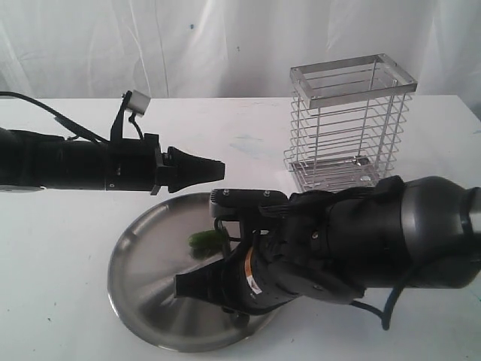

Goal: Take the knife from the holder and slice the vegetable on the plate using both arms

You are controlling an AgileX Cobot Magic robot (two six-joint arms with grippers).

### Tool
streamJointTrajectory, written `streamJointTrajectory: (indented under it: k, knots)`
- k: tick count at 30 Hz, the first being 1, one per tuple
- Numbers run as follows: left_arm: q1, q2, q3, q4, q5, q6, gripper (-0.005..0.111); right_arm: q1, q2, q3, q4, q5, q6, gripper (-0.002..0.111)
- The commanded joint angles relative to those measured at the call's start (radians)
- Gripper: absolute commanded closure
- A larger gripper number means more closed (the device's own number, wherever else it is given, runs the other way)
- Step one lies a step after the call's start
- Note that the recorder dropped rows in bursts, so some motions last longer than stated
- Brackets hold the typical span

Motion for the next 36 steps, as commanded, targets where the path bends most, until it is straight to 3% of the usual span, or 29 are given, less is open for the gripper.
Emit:
streamJointTrajectory:
  k: [1, 9, 19, 36]
  knots:
    - [-0.003, -0.004, 0.003, -0.023, 0.016, 0.004, 0.107, 0.0, -0.002, -0.011, -0.076, 0.0, 0.065, 0.108]
    - [-0.003, -0.004, 0.003, -0.023, 0.025, 0.004, 0.107, 0.003, -0.027, -0.08, -0.181, 0.18, 0.099, 0.108]
    - [-0.003, -0.004, 0.003, -0.023, 0.025, 0.021, 0.107, 0.087, -0.02, -0.08, -0.153, 0.181, 0.099, 0.108]
    - [-0.003, -0.004, 0.003, -0.023, 0.047, 0.022, 0.107, 0.09, 0.027, -0.081, -0.167, 0.204, 0.11, 0.108]
